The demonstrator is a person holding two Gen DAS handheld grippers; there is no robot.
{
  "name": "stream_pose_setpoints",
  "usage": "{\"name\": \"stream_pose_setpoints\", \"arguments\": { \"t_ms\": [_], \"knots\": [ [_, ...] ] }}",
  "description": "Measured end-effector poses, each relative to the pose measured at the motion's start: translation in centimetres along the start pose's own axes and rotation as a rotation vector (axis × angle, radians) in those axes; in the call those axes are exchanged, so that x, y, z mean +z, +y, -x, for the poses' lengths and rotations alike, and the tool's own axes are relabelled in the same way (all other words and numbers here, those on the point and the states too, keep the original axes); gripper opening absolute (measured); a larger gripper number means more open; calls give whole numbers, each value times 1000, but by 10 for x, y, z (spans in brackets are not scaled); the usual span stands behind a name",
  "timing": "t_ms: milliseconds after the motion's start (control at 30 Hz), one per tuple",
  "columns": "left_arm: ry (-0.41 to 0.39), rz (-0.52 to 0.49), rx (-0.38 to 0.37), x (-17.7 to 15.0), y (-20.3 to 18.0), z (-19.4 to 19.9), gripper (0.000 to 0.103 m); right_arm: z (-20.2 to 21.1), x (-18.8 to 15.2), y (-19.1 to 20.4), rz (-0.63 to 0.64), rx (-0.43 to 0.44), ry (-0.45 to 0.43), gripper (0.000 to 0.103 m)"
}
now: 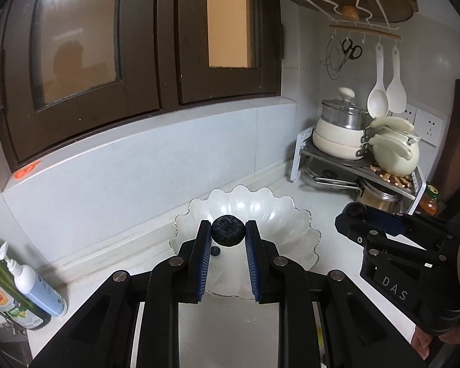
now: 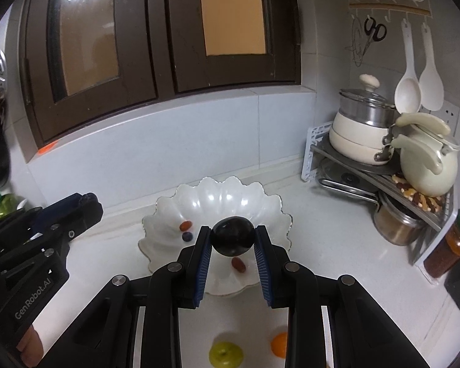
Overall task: Organize fruits
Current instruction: 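Carry the blueberry and dark plum in both tools over the white bowl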
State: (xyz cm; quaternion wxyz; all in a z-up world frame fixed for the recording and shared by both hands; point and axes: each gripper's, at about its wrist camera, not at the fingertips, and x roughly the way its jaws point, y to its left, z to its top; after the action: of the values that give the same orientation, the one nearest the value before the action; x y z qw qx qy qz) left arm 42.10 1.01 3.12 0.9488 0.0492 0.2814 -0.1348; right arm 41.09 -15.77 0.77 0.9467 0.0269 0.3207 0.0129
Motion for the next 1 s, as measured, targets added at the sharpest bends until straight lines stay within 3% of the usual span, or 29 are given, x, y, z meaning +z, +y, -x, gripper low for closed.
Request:
{"name": "stream_pose_setpoints", "arguments": {
  "t_ms": [600,1000],
  "knots": [
    [191,-13,7,18,12,-86,23,-86,20,-9,3,-14,185,30],
    [314,-1,-2,-2,21,-146,23,-144,8,-13,8,-32,296,30]
  ]
}}
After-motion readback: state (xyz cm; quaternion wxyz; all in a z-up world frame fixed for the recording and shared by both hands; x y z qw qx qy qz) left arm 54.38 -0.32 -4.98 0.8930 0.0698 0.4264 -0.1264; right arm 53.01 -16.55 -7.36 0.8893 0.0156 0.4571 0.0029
